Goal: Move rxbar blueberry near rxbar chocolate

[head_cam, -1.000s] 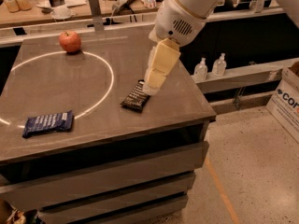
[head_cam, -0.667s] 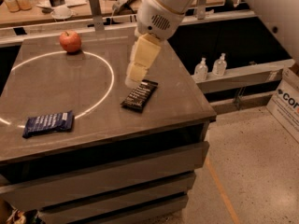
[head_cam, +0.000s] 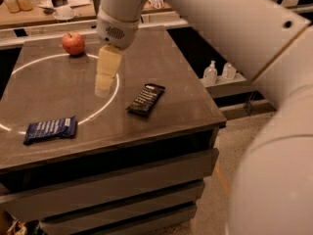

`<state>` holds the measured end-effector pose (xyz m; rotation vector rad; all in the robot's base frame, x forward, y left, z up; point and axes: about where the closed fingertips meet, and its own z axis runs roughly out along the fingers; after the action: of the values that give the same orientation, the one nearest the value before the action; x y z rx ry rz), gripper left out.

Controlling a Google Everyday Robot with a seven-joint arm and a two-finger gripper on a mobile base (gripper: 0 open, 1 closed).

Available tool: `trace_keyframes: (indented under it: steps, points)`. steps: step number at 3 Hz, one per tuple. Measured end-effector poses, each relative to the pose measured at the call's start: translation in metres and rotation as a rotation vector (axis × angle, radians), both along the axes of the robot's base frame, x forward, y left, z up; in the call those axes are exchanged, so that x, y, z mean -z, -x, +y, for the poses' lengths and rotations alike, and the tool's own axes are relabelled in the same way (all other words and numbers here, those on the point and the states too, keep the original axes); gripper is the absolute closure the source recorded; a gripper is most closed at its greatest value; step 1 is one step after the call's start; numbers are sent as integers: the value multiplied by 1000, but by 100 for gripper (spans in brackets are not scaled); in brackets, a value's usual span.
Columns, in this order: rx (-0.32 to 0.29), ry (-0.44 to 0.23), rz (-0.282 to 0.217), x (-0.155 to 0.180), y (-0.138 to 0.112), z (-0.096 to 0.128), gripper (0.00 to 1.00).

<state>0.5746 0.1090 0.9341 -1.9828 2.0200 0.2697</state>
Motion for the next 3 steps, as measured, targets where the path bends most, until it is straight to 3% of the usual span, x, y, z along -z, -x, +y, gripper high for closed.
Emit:
trace_keyframes:
  steps: [2,3]
  points:
    - [-64,104,10,63,11,65,0]
    - [-109,157,21,93,29,91,0]
